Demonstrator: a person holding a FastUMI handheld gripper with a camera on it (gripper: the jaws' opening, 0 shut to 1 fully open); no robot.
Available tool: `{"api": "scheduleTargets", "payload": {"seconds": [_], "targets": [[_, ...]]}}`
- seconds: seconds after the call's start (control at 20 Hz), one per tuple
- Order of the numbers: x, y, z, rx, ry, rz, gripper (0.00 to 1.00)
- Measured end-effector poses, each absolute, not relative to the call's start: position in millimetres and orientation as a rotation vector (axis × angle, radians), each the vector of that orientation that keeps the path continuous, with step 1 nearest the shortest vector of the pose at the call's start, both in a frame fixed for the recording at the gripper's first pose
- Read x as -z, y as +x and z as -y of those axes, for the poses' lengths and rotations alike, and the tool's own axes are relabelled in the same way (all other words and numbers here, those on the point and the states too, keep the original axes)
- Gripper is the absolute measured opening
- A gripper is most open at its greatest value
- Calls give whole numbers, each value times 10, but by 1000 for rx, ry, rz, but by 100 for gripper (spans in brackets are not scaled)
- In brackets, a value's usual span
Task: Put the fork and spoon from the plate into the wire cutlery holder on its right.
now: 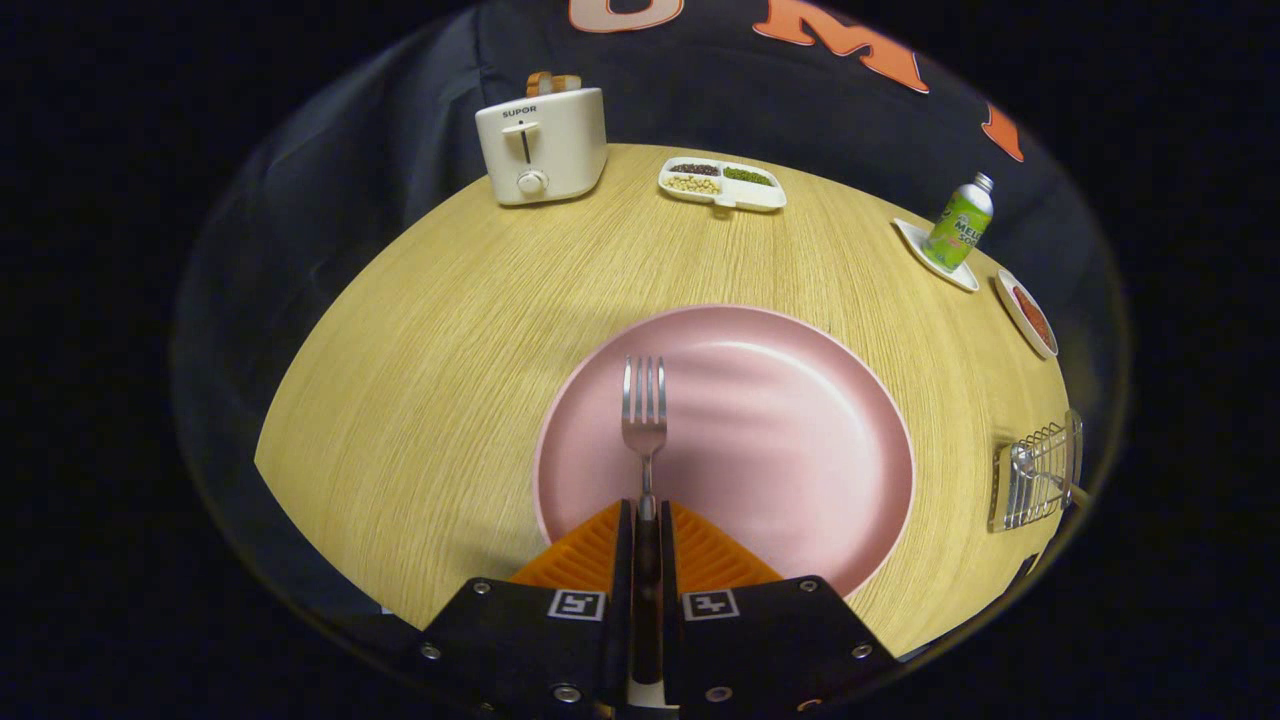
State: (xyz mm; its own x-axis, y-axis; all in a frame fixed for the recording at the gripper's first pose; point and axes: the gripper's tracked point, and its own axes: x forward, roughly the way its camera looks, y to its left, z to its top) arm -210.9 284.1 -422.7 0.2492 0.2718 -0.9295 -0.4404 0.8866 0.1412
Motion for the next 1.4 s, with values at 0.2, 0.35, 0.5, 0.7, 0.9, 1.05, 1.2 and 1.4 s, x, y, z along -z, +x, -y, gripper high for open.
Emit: {"api": "scheduleTargets", "payload": {"seconds": [0.2,0.35,0.5,0.7,0.9,1.05,1.2,1.4], "targets": [[4228,-2103,-2833,-505,-150,-1263,9],[4163,-2091,-2827,-540,-131,-1259,5],[3999,-1984,-2758,-546,-113,-1200,4],[3691,-1779,-2547,-520,-52,-1144,4],[3400,-1522,-2127,-457,-45,-1064,4],[3220,-1337,-1761,-397,-16,-1026,4],[3045,-1147,-1342,-332,2,-977,4],[2853,-1001,-734,-253,-10,-934,4]]}}
